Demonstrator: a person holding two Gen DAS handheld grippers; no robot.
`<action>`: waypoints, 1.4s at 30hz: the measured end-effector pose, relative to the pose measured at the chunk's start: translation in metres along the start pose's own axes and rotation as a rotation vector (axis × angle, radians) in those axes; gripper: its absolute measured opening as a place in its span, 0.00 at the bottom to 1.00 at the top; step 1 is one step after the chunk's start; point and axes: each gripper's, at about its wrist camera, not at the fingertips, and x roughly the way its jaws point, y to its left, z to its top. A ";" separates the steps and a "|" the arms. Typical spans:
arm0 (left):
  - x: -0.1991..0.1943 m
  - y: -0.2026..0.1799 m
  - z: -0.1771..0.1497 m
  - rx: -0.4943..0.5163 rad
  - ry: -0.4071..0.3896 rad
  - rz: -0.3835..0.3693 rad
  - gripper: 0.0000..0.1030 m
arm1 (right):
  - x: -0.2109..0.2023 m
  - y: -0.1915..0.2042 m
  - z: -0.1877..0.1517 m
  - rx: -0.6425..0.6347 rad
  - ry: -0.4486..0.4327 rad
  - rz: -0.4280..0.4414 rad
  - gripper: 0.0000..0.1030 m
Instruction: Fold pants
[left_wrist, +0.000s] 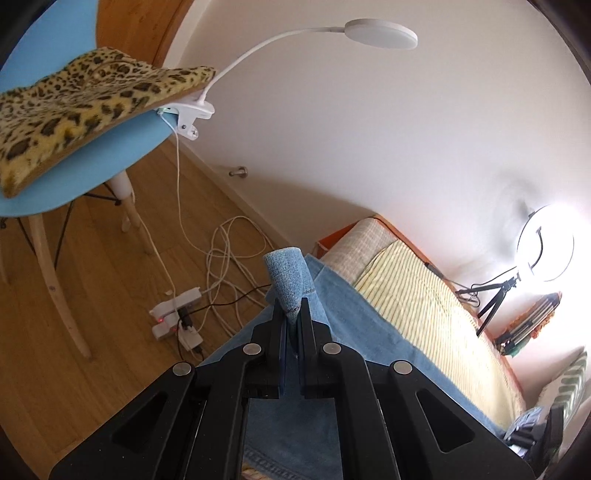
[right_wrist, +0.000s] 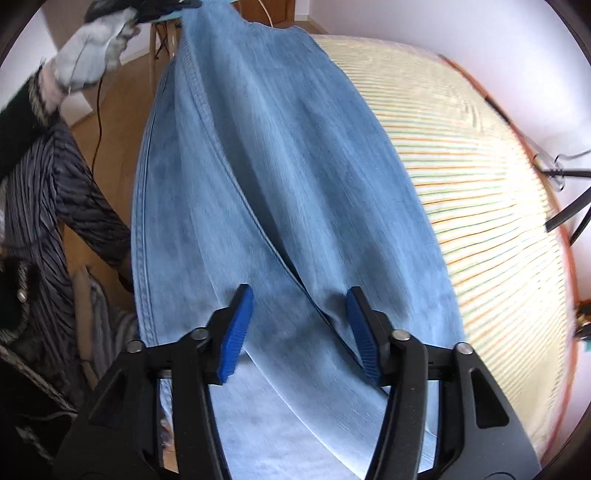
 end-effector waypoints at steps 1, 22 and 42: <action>0.001 -0.001 0.002 -0.003 0.000 -0.002 0.03 | -0.004 0.000 -0.003 -0.007 0.003 0.002 0.43; 0.013 -0.009 -0.020 0.090 0.082 0.100 0.03 | -0.046 -0.060 -0.077 0.152 -0.054 0.092 0.53; 0.020 -0.012 -0.015 0.114 0.088 0.152 0.03 | -0.060 -0.053 -0.128 0.126 0.138 -0.046 0.10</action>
